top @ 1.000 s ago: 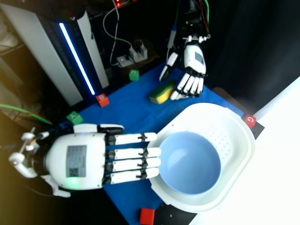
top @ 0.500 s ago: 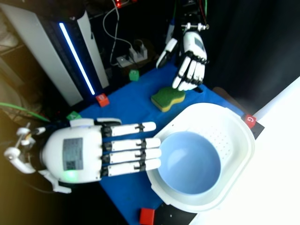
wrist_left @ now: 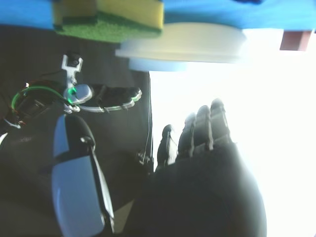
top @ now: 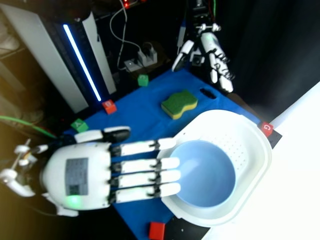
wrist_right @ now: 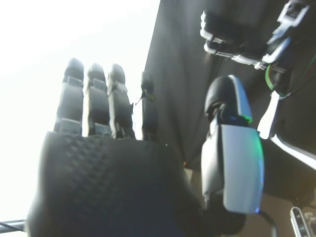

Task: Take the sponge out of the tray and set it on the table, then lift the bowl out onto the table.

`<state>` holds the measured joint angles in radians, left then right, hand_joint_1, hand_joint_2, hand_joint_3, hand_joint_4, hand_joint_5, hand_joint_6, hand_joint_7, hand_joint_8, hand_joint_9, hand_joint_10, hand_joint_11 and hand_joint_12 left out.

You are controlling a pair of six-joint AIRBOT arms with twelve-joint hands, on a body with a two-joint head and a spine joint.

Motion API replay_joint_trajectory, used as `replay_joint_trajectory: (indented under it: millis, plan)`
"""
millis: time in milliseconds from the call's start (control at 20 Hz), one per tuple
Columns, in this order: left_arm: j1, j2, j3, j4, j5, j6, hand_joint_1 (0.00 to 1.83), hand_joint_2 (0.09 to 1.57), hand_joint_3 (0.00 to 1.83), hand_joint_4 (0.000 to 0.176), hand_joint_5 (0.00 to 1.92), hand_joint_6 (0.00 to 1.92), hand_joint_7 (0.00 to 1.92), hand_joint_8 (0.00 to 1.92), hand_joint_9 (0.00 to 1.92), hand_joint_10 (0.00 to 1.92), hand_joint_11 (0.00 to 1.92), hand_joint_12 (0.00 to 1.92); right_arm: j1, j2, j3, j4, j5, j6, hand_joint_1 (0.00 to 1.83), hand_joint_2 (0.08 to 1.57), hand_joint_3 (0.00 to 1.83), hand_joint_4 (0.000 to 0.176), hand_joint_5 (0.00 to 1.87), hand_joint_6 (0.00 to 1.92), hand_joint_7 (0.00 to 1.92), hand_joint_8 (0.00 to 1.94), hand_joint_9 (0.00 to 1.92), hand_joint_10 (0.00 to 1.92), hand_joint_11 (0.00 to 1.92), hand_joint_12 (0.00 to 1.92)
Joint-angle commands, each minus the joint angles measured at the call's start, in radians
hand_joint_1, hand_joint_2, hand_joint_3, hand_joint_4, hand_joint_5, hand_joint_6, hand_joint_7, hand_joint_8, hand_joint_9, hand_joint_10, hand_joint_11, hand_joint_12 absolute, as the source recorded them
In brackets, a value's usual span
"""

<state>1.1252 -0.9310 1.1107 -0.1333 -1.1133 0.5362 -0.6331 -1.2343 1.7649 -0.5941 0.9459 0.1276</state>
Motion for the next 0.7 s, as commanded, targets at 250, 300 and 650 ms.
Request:
replay_joint_trajectory:
  millis: [250, 300, 650]
  plan:
    - [0.000, -0.002, -0.004, -0.023, -0.144, -0.005, 0.47, 0.93, 0.01, 0.176, 0.00, 0.00, 0.00, 0.00, 0.00, 0.00, 0.00, 0.00, 0.108, -0.050, 0.056, -0.015, 0.005, 0.005, 0.69, 1.02, 0.00, 0.171, 0.35, 0.00, 0.25, 0.00, 0.21, 0.01, 0.02, 0.47]
    - [0.000, -0.003, -0.004, -0.023, -0.145, -0.005, 0.47, 0.93, 0.01, 0.176, 0.00, 0.00, 0.00, 0.00, 0.00, 0.00, 0.00, 0.00, 0.124, -0.066, 0.067, -0.038, -0.018, 0.006, 0.66, 1.03, 0.00, 0.175, 0.35, 0.00, 0.23, 0.00, 0.18, 0.00, 0.00, 0.45]
    - [0.000, -0.006, -0.006, -0.022, -0.161, -0.006, 0.49, 0.95, 0.01, 0.176, 0.00, 0.00, 0.00, 0.00, 0.00, 0.00, 0.00, 0.00, 0.178, -0.162, 0.129, -0.188, -0.161, 0.021, 0.74, 1.02, 0.00, 0.160, 0.36, 0.00, 0.22, 0.00, 0.08, 0.00, 0.00, 0.31]
